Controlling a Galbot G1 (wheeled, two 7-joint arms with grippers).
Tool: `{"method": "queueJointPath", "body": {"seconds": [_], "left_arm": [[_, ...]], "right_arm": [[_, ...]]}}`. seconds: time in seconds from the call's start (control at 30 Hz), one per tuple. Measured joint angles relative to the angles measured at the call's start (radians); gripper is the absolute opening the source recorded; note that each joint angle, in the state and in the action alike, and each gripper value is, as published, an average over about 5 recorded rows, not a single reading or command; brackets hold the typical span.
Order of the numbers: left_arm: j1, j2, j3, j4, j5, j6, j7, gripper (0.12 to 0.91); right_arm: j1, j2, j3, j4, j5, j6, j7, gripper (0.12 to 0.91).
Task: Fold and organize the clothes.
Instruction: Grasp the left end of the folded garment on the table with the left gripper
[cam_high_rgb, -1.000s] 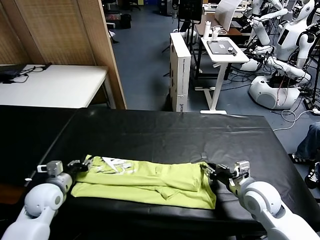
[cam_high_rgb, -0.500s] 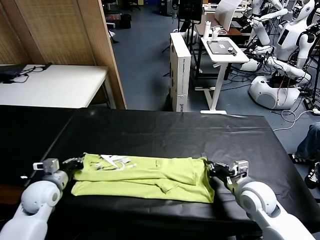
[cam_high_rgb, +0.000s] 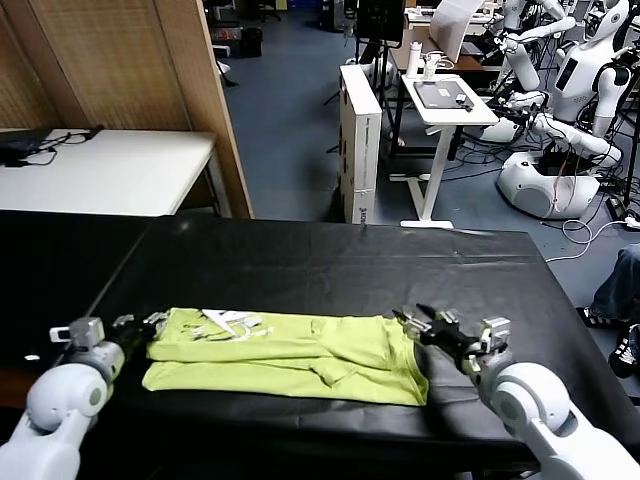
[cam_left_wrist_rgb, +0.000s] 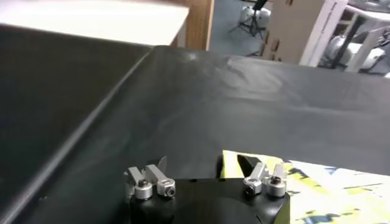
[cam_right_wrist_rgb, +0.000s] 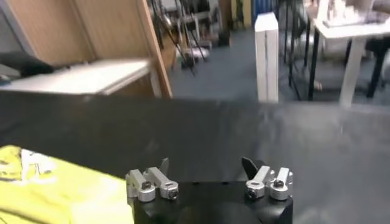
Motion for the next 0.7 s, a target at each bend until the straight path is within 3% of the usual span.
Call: {"method": "queueJointPath", "body": {"seconds": [0.2, 0.4, 0.7], "left_arm": [[0.088, -0.013, -0.075, -0.027, -0.096, 0.014, 0.063, 0.907], [0.094, -0.050, -0.066, -0.014, -0.072, 0.014, 0.128, 0.907], [0.102, -0.092, -0.049, 0.007, -0.039, 0.012, 0.151, 0.907]], "right_arm": [[-0.128, 0.037, 0.090, 0.063, -0.014, 0.018, -0.035, 0.907], [-0.203, 0.063, 0.143, 0.106, -0.016, 0.025, -0.040, 0.907], [-0.229, 0.082, 0.156, 0.133, -0.009, 0.021, -0.035, 0.907]]}}
